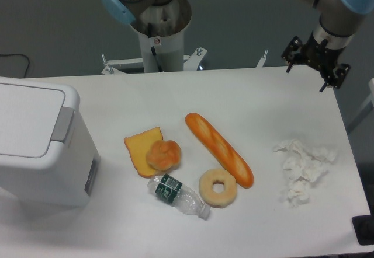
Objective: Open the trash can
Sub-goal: 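Move the gripper across the table toward the white trash can lid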
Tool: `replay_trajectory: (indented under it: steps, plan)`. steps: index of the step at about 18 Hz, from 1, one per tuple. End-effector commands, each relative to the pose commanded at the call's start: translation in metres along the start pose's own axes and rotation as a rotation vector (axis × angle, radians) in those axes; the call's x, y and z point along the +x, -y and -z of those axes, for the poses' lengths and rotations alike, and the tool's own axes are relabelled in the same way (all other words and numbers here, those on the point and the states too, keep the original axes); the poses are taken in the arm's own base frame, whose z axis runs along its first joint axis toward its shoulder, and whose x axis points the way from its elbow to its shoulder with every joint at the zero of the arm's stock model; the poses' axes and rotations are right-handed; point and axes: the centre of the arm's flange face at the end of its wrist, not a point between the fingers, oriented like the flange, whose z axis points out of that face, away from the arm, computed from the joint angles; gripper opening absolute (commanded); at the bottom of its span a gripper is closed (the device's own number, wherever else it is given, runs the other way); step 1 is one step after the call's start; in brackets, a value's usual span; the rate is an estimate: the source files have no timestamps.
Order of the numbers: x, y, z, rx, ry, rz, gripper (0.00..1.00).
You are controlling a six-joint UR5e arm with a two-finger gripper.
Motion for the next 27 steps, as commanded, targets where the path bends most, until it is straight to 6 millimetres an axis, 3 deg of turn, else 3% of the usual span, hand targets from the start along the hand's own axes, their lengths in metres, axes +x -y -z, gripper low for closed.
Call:
replay_trajectory:
  steps: [8,10,16,19,23,27]
  plan:
    - [0.004,0.009,0.0,0.016,-0.005,-0.012,1.0]
    - [0.011,0.009,-0.003,0.01,-0.002,0.007,1.0]
    - [0.029,0.014,0.014,0.013,0.041,0.252,1.0]
    - [0.045,0.033,-0.005,0.04,0.009,0.229,1.0]
    - [0.065,0.037,-0.004,0.042,0.01,0.235,1.0]
    - [0.094,0.078,0.007,0.08,-0.003,0.33,0.49]
